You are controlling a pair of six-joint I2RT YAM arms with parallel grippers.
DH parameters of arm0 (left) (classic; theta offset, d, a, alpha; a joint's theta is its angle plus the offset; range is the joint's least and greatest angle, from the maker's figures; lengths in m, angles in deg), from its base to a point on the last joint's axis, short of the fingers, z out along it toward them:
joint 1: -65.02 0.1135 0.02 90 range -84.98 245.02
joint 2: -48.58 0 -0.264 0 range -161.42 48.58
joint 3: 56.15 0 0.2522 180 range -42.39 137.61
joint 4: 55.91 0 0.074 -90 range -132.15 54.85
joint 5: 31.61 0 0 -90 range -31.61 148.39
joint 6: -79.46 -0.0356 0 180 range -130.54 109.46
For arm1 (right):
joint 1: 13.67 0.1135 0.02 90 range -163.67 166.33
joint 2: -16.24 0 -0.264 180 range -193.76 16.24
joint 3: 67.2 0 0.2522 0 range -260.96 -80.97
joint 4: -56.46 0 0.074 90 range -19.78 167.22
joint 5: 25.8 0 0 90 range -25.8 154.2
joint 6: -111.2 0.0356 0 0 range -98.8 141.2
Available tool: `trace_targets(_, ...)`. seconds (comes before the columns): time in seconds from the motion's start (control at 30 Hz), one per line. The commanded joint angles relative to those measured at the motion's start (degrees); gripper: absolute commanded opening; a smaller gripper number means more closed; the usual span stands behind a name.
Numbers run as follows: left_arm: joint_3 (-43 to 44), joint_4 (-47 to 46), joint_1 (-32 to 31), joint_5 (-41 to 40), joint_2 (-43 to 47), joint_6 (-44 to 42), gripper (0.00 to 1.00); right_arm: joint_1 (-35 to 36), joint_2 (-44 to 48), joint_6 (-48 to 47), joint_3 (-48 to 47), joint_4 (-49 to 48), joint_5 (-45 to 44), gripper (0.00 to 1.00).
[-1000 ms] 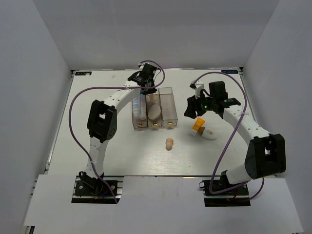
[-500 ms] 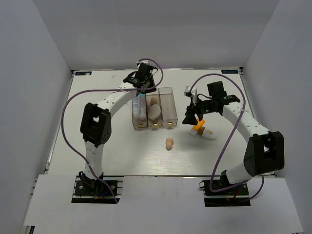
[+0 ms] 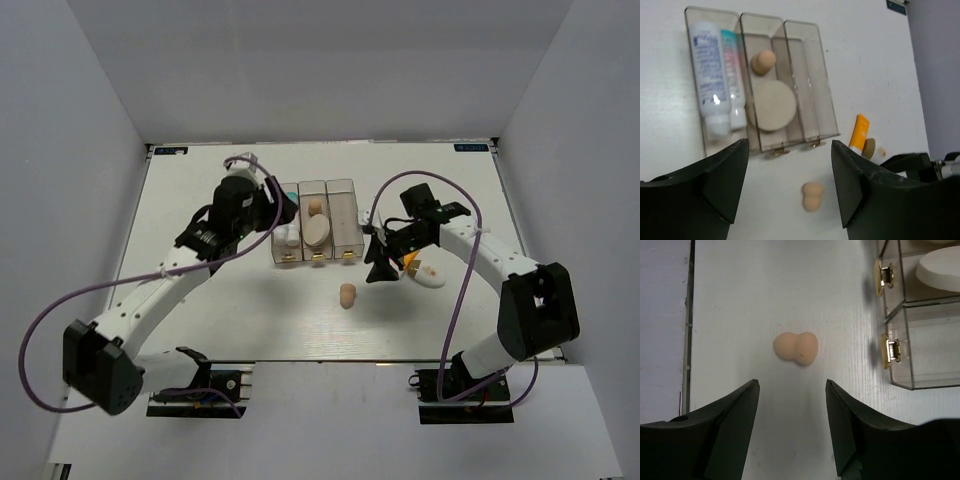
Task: Organize the makeup
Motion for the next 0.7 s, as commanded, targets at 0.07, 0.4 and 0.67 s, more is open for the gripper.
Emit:
trace_targets(0.07,-9.2,4.9,-0.3,-1.7,11.4,3.8,0.78,3.7,-1.1,4.7,2.6,-6.5,-5.7,0.62)
trace_targets(0.4,-17.4,11.5,-0.8,-3.5,23.0,9.9,0.79,8.5,-3.0,11.1,4.6,-11.9,-11.2,0.59)
trace_targets(0.67,-17.7,13.4,-0.8,-3.6,24.2,10.9,0.79,12.3,-6.9,10.0,5.8,-13.4,-12.3,0.60)
